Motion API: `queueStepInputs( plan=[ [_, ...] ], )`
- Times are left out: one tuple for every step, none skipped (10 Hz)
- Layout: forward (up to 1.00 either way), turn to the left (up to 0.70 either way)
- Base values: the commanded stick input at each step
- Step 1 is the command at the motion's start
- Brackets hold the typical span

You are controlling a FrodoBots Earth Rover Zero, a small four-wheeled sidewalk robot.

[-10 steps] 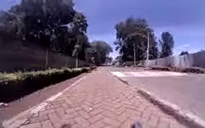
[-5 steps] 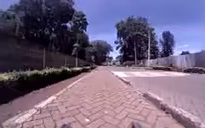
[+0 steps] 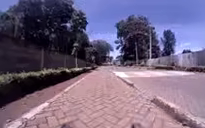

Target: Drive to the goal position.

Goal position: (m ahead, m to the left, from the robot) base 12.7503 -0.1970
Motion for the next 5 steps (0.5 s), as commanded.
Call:
queueStepInputs(
  plan=[
    [0.70, -0.22],
    [0.70, -0.06],
    [0.70, -0.05],
    [0.70, -0.13],
    [0.70, -0.22]
  ],
)
